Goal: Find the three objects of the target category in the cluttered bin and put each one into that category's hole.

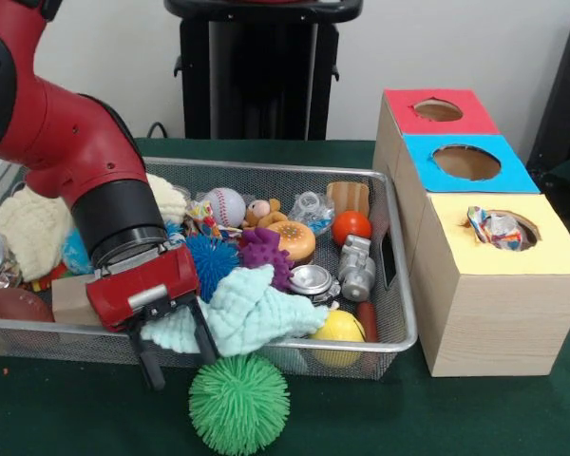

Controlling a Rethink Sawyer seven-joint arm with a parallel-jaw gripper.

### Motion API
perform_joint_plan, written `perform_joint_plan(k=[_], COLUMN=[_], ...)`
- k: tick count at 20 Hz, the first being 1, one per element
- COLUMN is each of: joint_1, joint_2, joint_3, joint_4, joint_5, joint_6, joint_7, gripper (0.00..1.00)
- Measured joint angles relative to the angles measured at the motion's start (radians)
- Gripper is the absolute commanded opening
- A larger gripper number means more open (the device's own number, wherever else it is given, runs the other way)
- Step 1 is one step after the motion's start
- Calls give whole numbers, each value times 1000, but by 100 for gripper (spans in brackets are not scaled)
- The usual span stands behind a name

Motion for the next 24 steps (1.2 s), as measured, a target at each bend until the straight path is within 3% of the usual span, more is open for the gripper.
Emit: perform_joint_plan(k=[7, 8, 14, 19, 24], joint_1=[-14, -15, -14, -13, 0], joint_2=[36, 62, 120, 149, 169], joint_3=[0, 2, 9, -9, -35], joint_4=[-88, -138, -264, -319, -364], joint_5=[-6, -10, -12, -36, -80], joint_6=[-3, -3, -5, -57, -89], joint_7=[0, 0, 1, 15, 86], gripper=[100, 100, 100, 100, 100])
